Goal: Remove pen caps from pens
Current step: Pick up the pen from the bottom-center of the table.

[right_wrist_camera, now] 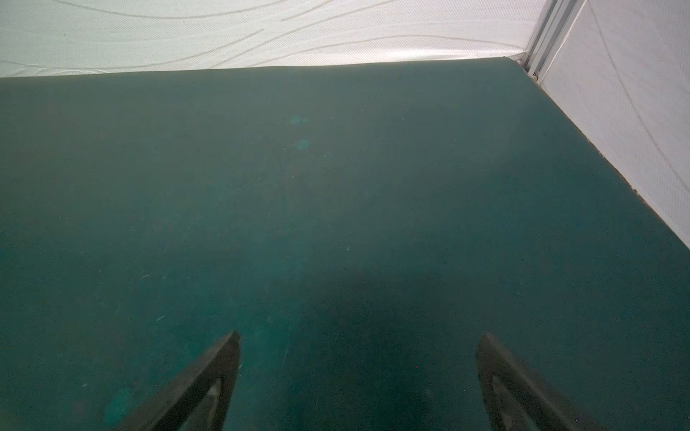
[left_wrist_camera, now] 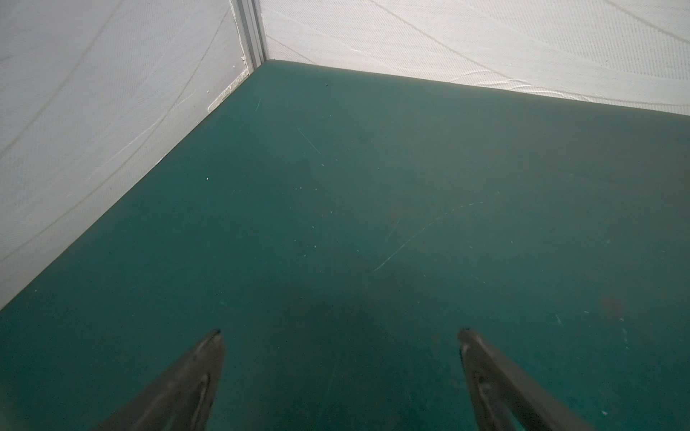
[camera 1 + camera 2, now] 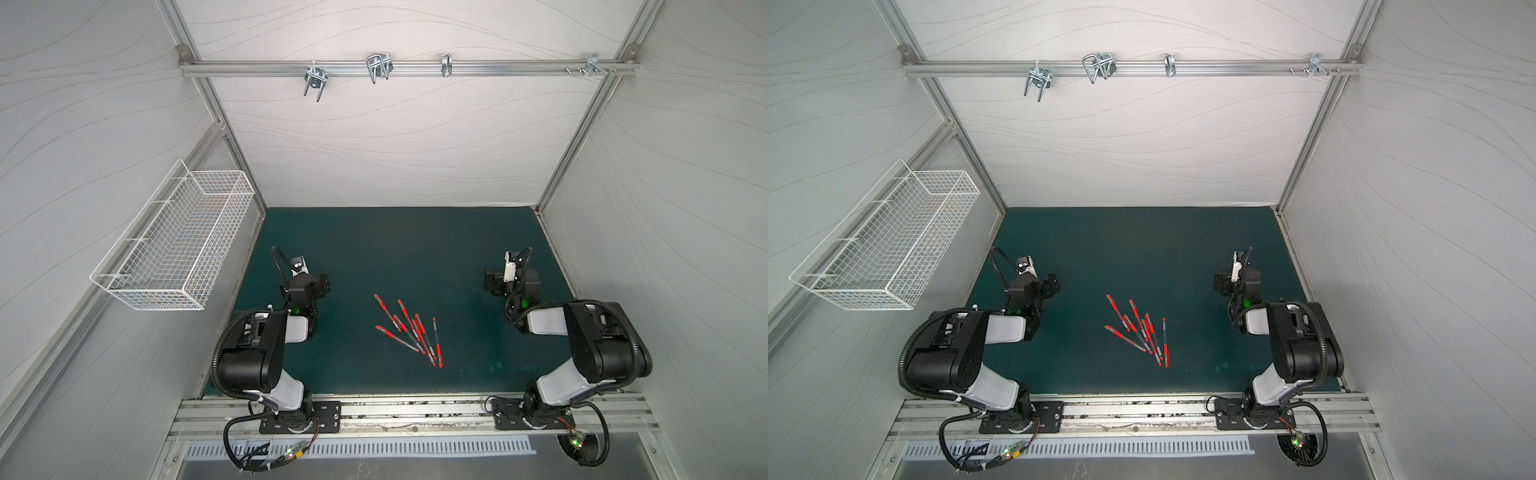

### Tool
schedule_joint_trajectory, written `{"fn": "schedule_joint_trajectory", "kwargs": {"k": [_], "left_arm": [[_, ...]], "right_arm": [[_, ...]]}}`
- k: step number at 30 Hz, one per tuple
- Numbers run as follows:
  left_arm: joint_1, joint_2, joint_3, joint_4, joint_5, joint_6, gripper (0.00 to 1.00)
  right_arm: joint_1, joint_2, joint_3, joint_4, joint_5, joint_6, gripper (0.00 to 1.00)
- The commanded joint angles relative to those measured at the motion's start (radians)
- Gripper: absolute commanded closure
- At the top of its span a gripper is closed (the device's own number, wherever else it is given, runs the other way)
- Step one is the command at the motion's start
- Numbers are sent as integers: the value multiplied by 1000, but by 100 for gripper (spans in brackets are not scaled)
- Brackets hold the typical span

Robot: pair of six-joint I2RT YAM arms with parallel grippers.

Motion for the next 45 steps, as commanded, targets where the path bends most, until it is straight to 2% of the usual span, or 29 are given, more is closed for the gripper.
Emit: {"fn": "schedule_joint_trajectory", "kwargs": {"k": [1, 16, 17, 20, 23, 25, 26, 28, 30, 32, 35, 39, 41, 45], "left_arm": [[5, 9, 28, 45, 6, 3, 1], [3, -3, 26, 56, 31, 23, 1], [-8, -40, 32, 19, 4, 33, 2], [-109, -266, 65, -199, -224, 35, 3], [-205, -485, 124, -443, -274, -3, 5], [-286, -560, 165, -547, -290, -20, 5], [-326, -587, 192, -602, -281, -47, 5], [-381, -609, 249, -698, -190, -113, 7], [-431, -594, 315, -802, -97, -209, 14], [-495, -555, 372, -883, -44, -269, 16], [-599, -472, 420, -928, 50, -322, 21], [-689, -372, 424, -924, 139, -348, 32], [-705, -347, 405, -904, 169, -349, 37], [-709, -324, 343, -835, 209, -359, 42]], "right_arm": [[5, 10, 14, 17, -3, -23, 1], [6, 7, 11, 24, -2, -25, 1], [10, -1, 6, 35, 17, -25, 1], [64, -148, 20, -99, 145, -39, 1], [189, -300, 49, -203, 251, -129, 4], [295, -382, 136, -410, 297, -132, 6], [343, -408, 200, -544, 307, -86, 7], [427, -428, 305, -743, 303, -26, 9], [533, -434, 370, -838, 328, -4, 12], [628, -438, 410, -914, 352, 13, 13], [729, -434, 468, -1082, 316, 94, 16], [772, -469, 411, -1173, 208, 210, 24], [772, -487, 365, -1186, 167, 239, 29], [773, -514, 279, -1181, 150, 290, 34]]}}
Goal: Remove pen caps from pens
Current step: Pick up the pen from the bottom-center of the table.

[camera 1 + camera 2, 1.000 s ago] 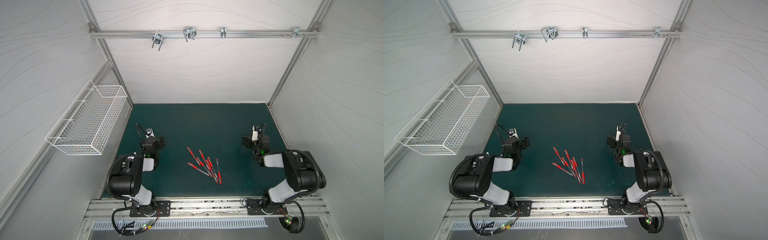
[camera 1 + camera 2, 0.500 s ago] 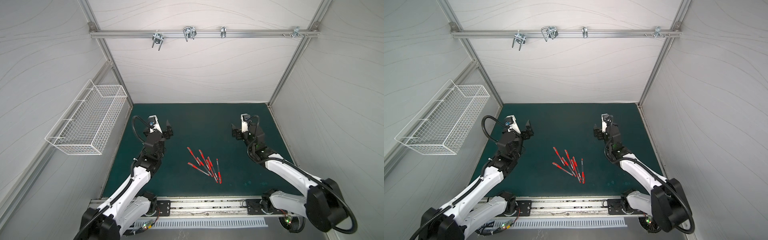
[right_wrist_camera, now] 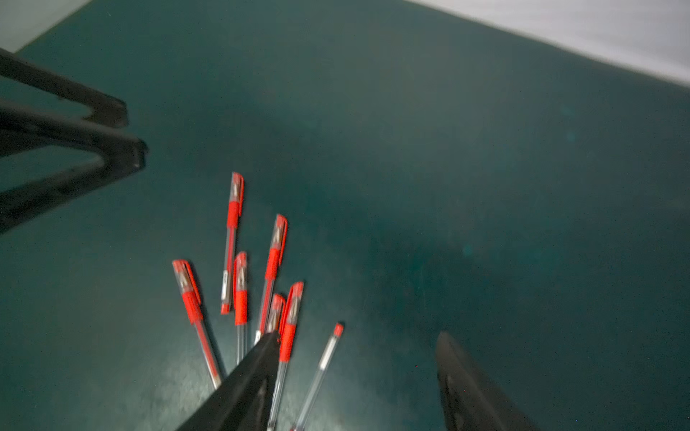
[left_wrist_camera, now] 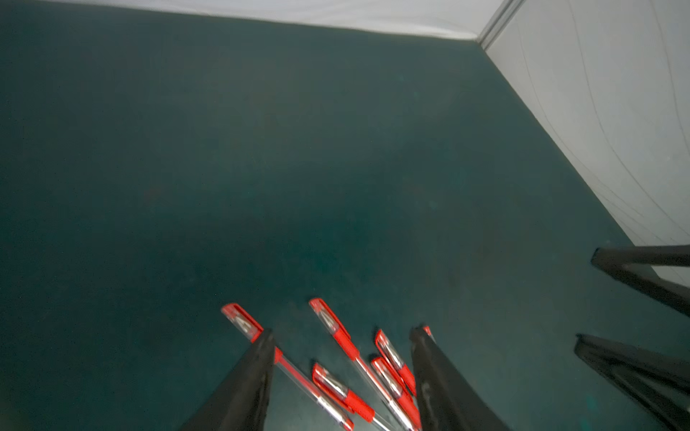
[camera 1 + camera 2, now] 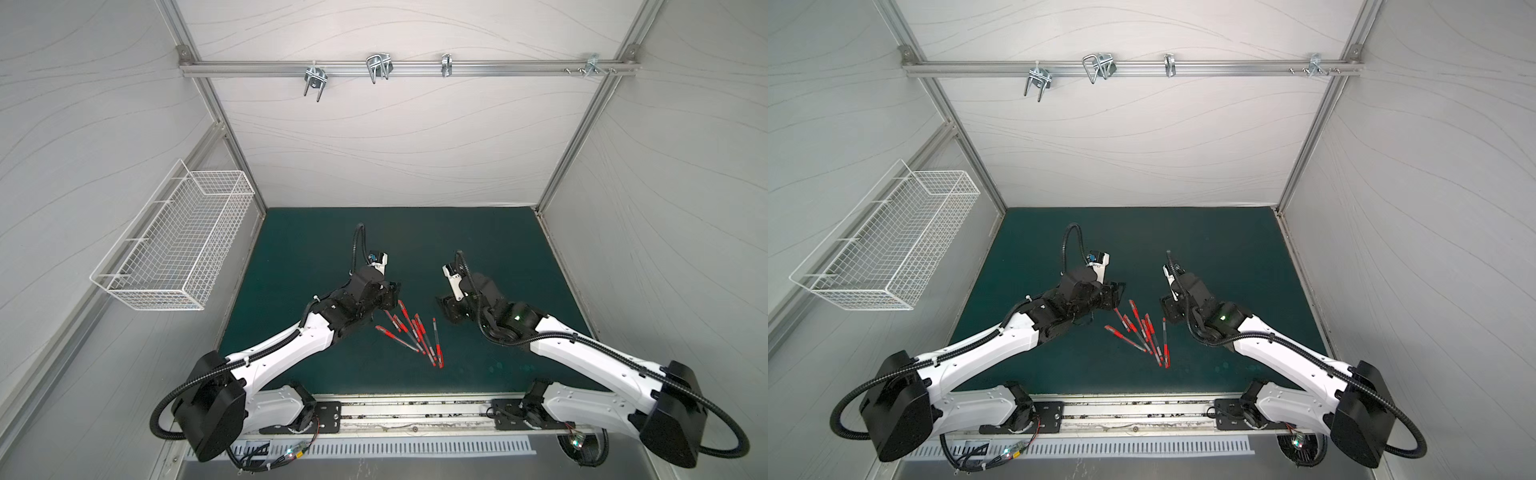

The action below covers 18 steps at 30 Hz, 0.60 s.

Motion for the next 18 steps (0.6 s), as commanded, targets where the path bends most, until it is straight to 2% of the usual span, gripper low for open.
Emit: {"fn": "schedule_joint_trajectory", "kwargs": {"k": [1, 4, 8, 14, 18], "left_arm": [[-3, 12, -12, 40, 71, -26, 42], [-2, 49, -18, 53, 120, -34, 41], [-2, 107, 7, 44, 160, -31, 41], [-2, 125, 8, 55, 184, -33, 41], [-2, 117, 6, 55, 181, -36, 41]], "right_arm": [[2, -30, -46, -70, -39, 86, 34], [-16, 1, -60, -79, -37, 107, 37], [-72, 81, -67, -49, -148, 112, 49], [-67, 187, -48, -17, -194, 104, 59], [-25, 268, -17, -15, -160, 100, 59]]}}
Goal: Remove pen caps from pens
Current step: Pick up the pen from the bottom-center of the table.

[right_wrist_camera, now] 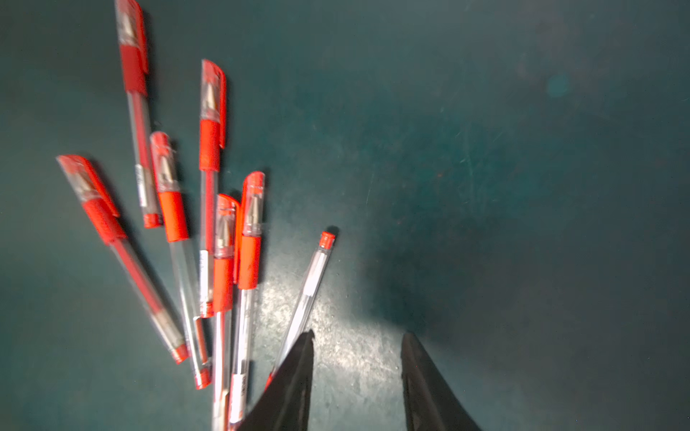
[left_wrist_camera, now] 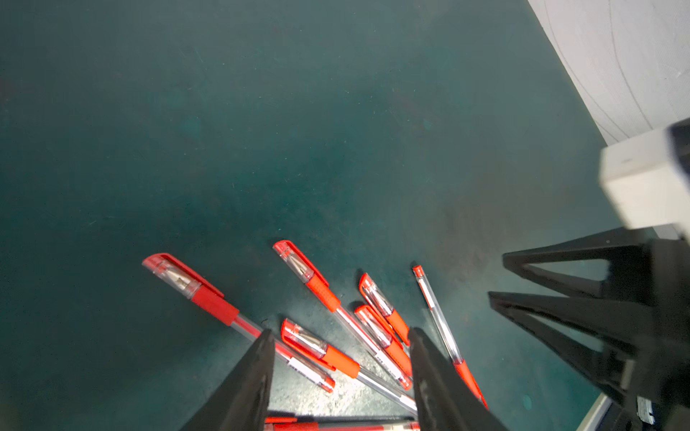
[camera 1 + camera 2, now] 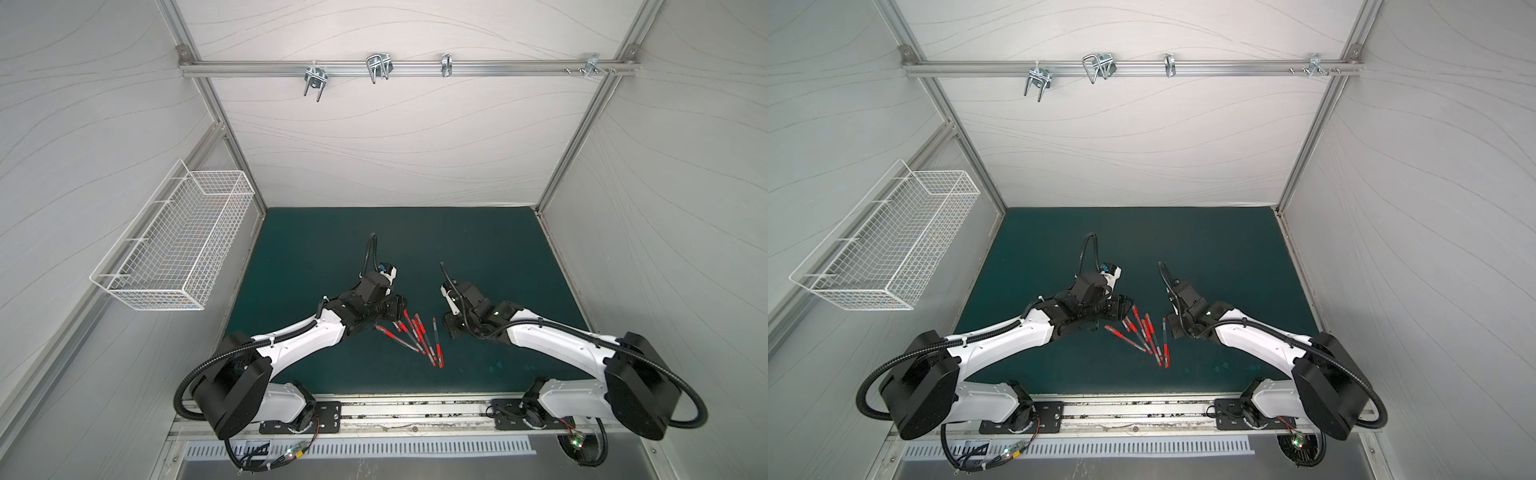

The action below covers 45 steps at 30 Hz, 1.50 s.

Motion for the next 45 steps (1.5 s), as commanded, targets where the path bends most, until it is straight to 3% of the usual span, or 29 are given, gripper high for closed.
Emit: {"fn": "schedule_joint_trajectory", "kwargs": {"k": [1, 24, 45], "left_arm": [[-2, -9, 28, 34, 9, -15, 41], [-2, -11, 29, 27, -1, -12, 40], [-1, -23, 23, 28, -3, -15, 42]], "right_arm": [[35, 55, 42, 6, 8, 10, 59], [88, 272, 136, 0, 20, -8, 66], [89, 323, 155, -25, 42, -9, 87]]}}
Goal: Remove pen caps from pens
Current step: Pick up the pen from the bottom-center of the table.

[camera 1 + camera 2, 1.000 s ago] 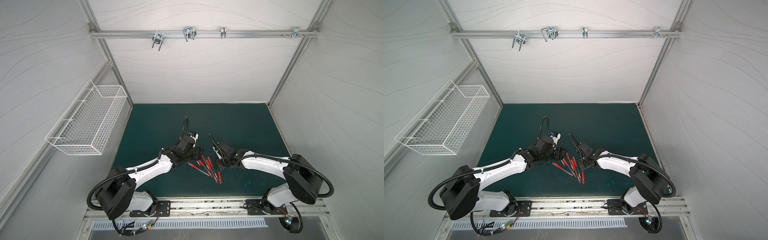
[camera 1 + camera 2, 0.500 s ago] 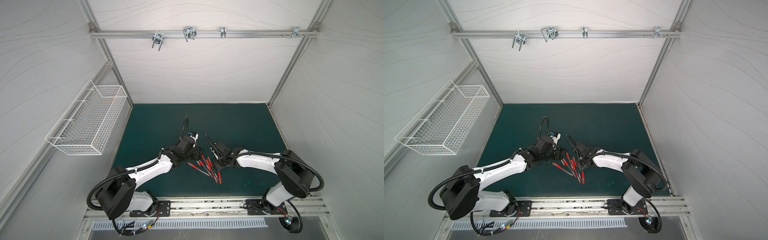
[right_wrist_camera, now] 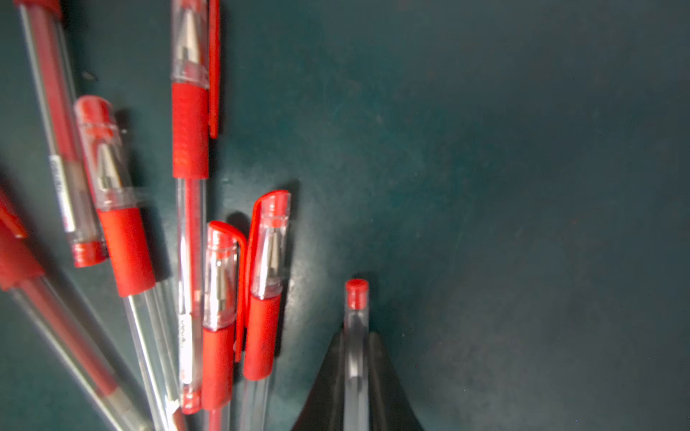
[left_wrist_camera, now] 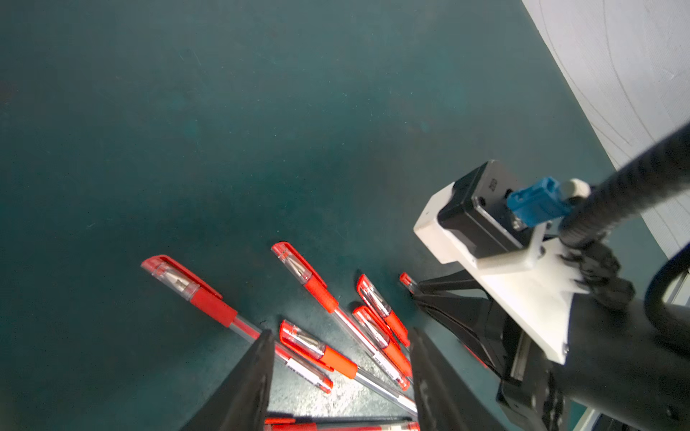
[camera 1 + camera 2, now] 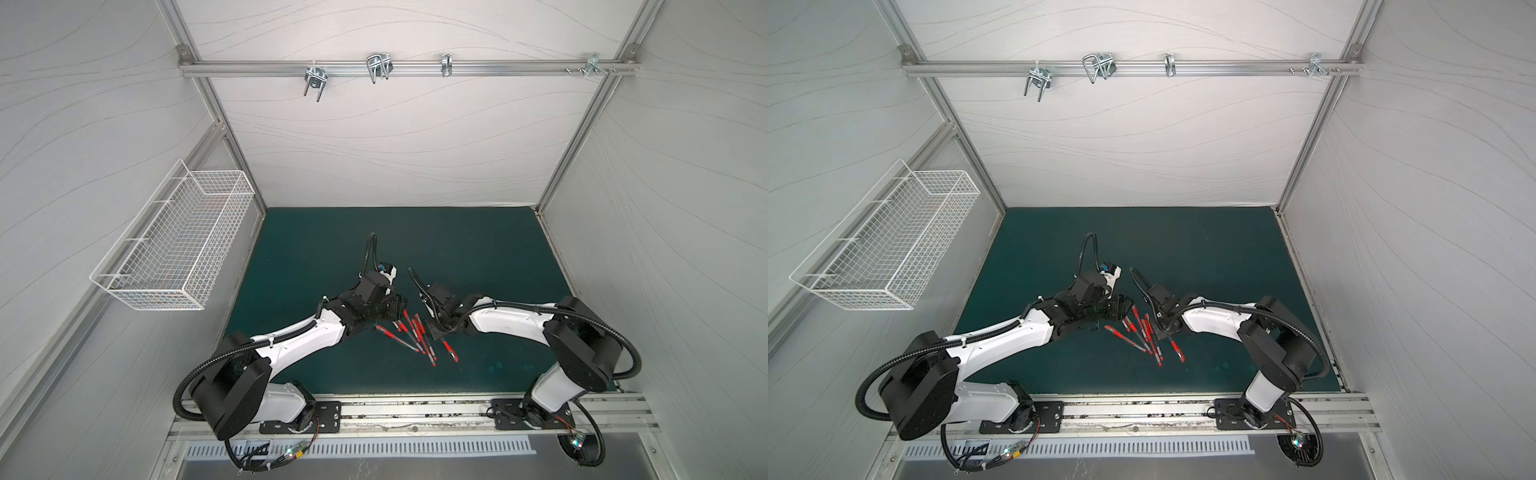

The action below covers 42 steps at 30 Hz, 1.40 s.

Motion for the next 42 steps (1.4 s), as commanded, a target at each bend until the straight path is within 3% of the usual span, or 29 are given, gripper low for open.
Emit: {"fn": "schedule_joint_trajectory", "kwargs": {"k": [1, 7, 14, 21, 25, 31, 38, 42], "left_arm": [[-1, -19, 23, 26, -2, -15, 42], [-1, -26, 22, 26, -4, -15, 42], [-2, -72, -2, 46, -3, -17, 42], [-3, -123, -58, 180, 130, 4, 41], [-9, -166, -100, 268, 198, 15, 39], [-30, -214, -161, 420, 315, 31, 37], [-40, -257, -223, 597, 403, 28, 33], [-53, -282, -261, 692, 454, 20, 32]], "right_arm": [[8, 20, 5, -35, 17, 0, 88], [1, 18, 11, -39, 30, -9, 91], [-58, -96, -8, -7, -14, -16, 94], [-109, -287, 20, -39, -55, -3, 94], [-146, -410, 61, -41, -123, 9, 93], [-234, -555, 101, 79, -331, 52, 94], [-242, -583, 106, 247, -504, 134, 94], [-218, -573, 72, 333, -527, 153, 94]]}}
